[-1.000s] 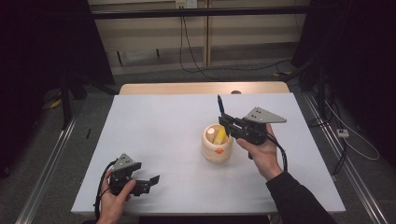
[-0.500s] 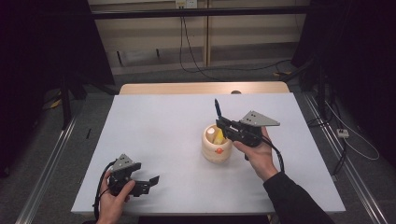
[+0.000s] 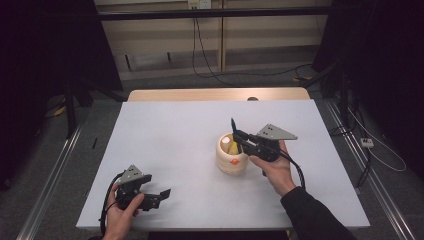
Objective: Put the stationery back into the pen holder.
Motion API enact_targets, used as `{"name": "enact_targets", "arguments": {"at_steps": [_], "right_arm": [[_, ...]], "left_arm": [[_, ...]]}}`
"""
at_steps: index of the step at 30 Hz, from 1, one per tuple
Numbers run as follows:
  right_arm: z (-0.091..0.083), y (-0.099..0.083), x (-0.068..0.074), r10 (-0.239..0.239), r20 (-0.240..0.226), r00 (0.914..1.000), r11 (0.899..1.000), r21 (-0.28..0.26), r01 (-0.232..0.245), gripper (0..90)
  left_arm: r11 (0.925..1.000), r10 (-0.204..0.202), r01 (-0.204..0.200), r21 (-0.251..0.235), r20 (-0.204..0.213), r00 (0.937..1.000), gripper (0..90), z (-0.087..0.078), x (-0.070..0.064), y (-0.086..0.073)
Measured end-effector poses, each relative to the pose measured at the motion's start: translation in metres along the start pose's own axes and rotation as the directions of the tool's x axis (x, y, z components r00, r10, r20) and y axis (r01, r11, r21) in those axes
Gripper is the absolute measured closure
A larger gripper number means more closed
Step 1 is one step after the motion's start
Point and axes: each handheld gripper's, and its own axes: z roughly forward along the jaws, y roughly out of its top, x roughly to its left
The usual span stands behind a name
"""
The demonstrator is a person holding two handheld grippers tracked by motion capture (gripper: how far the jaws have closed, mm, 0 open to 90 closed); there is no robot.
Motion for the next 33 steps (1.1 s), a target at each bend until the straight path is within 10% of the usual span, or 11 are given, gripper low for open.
{"name": "enact_targets", "arguments": {"at_steps": [4, 15, 33], "right_arm": [[-0.003, 0.002, -0.001, 0.013, -0.002, 0.9999, 1.000, -0.021, -0.013, 68.6], [-0.013, 0.008, -0.001, 0.045, 0.052, 0.9976, 0.999, 0.014, -0.046, 11.7], [-0.055, -0.016, -0.009, 0.039, 0.103, 0.9939, 0.994, 0.101, -0.050, 5.9]], "left_arm": [[1.0000, -0.006, 0.006, 0.000, 0.002, 1.0000, 8.1, 0.000, 0.000, 0.000], [1.0000, -0.002, 0.002, -0.006, 0.005, 1.0000, 8.1, 0.002, 0.000, 0.002], [0.9999, -0.002, 0.002, -0.014, 0.000, 1.0000, 8.1, 0.004, 0.002, 0.005]]}}
